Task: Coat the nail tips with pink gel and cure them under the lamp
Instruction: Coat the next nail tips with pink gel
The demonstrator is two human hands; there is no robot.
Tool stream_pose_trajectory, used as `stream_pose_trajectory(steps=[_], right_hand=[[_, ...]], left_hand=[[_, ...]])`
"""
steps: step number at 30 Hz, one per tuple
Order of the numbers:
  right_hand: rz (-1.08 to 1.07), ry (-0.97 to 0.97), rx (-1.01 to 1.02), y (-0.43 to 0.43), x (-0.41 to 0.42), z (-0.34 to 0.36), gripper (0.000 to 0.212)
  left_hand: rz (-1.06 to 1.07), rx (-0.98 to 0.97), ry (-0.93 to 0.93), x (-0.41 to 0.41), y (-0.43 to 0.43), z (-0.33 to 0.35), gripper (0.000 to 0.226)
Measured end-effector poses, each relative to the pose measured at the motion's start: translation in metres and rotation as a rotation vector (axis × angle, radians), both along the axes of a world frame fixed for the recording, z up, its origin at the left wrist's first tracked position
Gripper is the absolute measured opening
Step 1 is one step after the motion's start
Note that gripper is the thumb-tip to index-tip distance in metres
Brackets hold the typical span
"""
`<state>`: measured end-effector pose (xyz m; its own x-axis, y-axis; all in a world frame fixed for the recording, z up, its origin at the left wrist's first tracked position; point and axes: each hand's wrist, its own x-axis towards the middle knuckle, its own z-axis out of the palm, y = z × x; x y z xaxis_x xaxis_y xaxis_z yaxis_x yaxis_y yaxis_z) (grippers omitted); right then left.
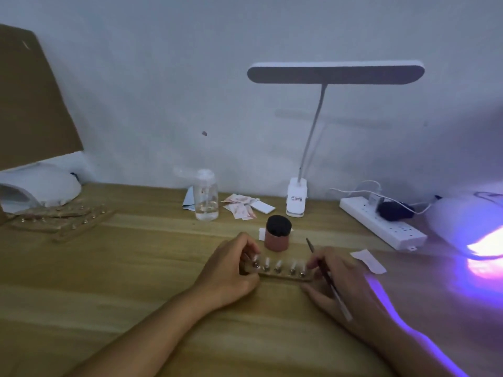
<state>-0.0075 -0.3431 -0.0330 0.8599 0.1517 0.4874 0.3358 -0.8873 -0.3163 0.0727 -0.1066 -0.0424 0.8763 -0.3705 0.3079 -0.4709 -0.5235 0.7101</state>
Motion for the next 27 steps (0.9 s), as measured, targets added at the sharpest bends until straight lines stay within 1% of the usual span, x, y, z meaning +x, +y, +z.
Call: stream_pose_trajectory(steps=[4,8,15,18,21,24,27], right_hand=[[-0.039,-0.006,0.058,0.003,0.004,-0.003,0.036],[-0.031,-0.022,0.093,0.007,0.005,-0.005,0.034],[-0.042,-0.076,0.067,0.009,0.001,-0.004,0.032],[-0.015,-0.090,0.066,0.009,0.001,-0.003,0.037],[0.056,-0.116,0.070,0.012,0.002,-0.002,0.037],[0.095,-0.143,0.077,0.013,0.006,-0.006,0.041],[0.139,-0.150,0.092,0.010,0.009,-0.009,0.042]], left_hand=[[-0.023,0.008,-0.022,0.002,-0.003,0.000,0.036],[-0.028,0.037,-0.033,0.002,-0.003,-0.001,0.034],[-0.060,0.100,-0.125,-0.006,-0.004,-0.001,0.034],[-0.098,0.133,-0.162,-0.006,-0.005,0.001,0.034],[-0.121,0.138,-0.149,-0.007,-0.005,0.003,0.032],[-0.142,0.140,-0.167,-0.008,-0.007,0.003,0.031],[-0.151,0.143,-0.179,-0.010,-0.008,0.004,0.028]])
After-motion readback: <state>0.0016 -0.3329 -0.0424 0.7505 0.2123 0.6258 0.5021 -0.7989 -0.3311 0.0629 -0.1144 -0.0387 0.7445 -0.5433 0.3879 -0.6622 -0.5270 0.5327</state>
